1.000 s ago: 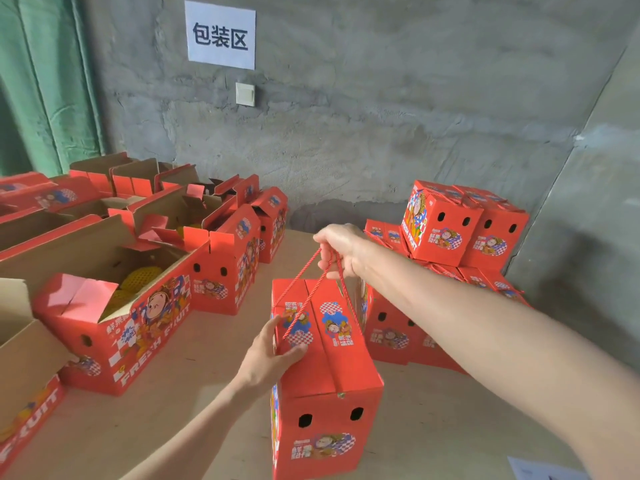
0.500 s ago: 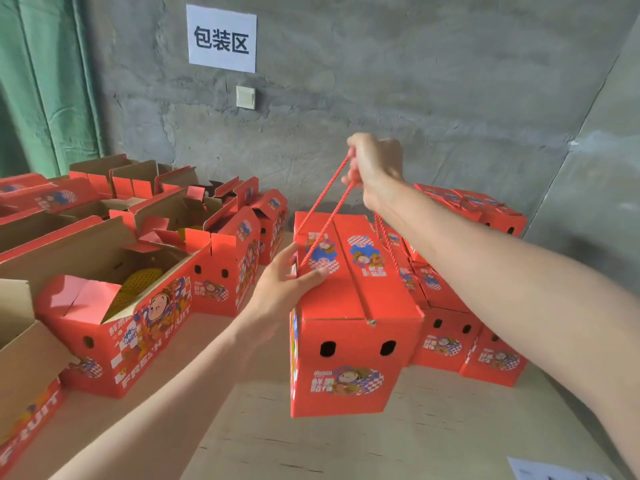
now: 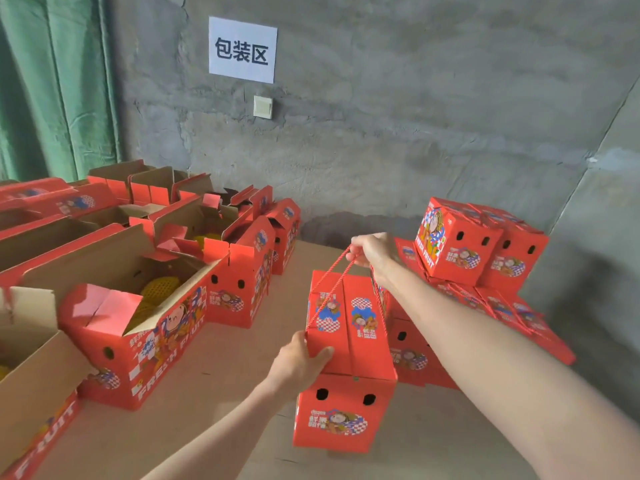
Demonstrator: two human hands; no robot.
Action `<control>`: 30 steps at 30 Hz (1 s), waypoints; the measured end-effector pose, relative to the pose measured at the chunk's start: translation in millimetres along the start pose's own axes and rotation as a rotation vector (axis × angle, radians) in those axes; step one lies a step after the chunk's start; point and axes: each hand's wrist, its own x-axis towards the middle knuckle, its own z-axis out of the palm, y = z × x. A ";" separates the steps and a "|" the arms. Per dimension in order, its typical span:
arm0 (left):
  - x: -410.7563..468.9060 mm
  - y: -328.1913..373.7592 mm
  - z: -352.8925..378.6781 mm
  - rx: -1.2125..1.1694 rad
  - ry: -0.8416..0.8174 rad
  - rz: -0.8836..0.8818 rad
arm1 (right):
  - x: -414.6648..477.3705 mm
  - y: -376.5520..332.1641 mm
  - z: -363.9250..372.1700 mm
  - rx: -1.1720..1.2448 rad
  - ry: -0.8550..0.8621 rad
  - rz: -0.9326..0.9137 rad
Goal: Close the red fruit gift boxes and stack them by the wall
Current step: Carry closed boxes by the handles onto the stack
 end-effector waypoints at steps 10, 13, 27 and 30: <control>19.4 -34.9 9.3 0.179 -0.024 0.213 | -13.7 64.5 13.7 -0.349 -0.020 -0.067; 20.3 -45.9 8.4 0.131 -0.009 0.320 | -43.8 94.9 9.6 -0.776 -0.074 -0.219; 48.8 -41.6 3.3 -0.020 0.079 0.342 | -60.1 197.1 28.7 -1.428 -0.402 -0.223; 78.0 -26.0 5.3 0.257 0.103 0.310 | -35.8 189.6 38.9 -1.451 -0.361 -0.112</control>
